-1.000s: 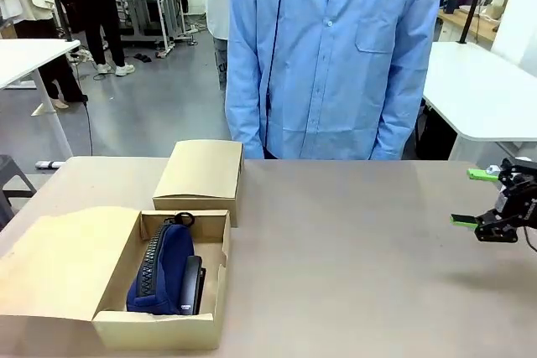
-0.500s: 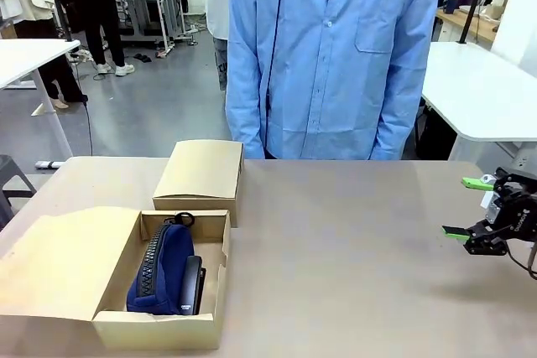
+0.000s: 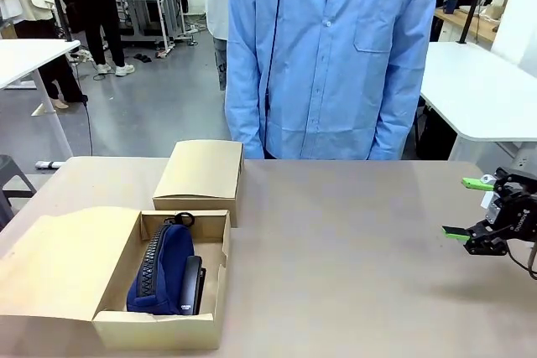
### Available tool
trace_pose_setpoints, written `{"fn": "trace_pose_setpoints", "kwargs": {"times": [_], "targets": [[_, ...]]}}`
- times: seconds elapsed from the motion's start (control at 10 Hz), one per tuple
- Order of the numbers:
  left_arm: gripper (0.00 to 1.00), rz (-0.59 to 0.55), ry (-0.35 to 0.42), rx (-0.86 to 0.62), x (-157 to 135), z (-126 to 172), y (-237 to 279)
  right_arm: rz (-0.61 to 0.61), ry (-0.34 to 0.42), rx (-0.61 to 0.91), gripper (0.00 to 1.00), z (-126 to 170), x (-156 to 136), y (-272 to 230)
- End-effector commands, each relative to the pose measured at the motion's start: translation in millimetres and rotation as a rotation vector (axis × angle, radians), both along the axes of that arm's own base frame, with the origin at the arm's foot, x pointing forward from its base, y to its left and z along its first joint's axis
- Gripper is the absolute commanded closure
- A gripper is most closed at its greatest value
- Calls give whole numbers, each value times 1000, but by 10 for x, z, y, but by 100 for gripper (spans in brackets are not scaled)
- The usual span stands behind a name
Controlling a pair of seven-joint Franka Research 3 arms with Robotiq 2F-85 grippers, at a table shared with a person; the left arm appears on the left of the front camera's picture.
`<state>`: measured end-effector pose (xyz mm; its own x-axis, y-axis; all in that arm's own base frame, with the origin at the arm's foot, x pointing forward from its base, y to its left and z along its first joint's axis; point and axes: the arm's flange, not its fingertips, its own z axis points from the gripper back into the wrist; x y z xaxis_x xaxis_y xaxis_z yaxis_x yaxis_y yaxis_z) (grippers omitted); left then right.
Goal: Place items inside the box.
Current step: Close the lid of the Mailer Box closest to the robot.
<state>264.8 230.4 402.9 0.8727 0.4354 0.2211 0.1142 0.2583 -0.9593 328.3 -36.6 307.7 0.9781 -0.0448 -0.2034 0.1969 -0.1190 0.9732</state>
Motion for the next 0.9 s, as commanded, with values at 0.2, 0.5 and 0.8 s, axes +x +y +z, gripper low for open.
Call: {"fn": "trace_pose_setpoints", "kwargs": {"times": [0.2,0.5,0.8], "targets": [[0,-442,-720,462,275,197,-830,8,-7,-5,0,34,-20,-19],[0,-586,-1200,933,207,-133,-1404,8,-7,-5,0,34,-20,-19],[0,-440,-1632,1159,310,-85,-1318,8,-7,-5,0,34,-20,-19]]}}
